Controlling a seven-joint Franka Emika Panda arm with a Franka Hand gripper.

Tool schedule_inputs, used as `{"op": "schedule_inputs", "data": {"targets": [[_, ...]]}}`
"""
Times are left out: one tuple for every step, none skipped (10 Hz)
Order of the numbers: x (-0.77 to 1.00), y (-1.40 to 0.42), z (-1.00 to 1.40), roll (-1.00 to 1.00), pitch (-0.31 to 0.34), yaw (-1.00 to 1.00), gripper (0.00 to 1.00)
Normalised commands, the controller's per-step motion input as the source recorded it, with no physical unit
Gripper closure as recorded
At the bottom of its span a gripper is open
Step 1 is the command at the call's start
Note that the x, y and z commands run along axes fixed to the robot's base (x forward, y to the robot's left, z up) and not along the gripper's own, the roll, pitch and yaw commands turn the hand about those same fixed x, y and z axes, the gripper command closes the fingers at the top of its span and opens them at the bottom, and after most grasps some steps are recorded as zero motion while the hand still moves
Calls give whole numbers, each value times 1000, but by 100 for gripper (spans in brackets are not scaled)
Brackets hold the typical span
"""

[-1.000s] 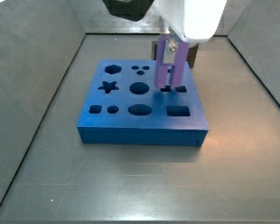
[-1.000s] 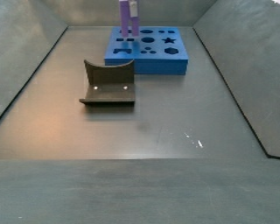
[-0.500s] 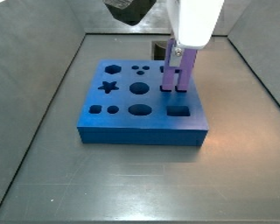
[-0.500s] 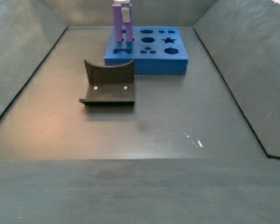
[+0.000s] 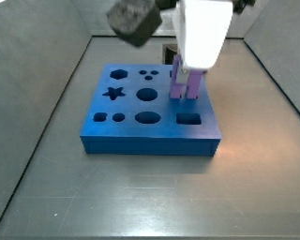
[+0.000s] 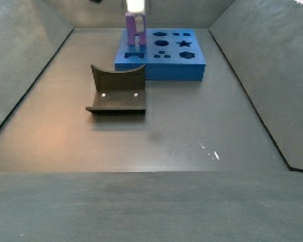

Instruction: Insert the double-square object.

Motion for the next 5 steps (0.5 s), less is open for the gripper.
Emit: {"op": "schedule_inputs", "data": {"targets": [[57,-3,-511,26,-3,0,100],[0,-17,-586,76,-21,0,100],[-129,0,-497,90,-86,77,100],[-174,-83,-123,0,-119,0,100],[0,0,0,0,0,0,100]]}}
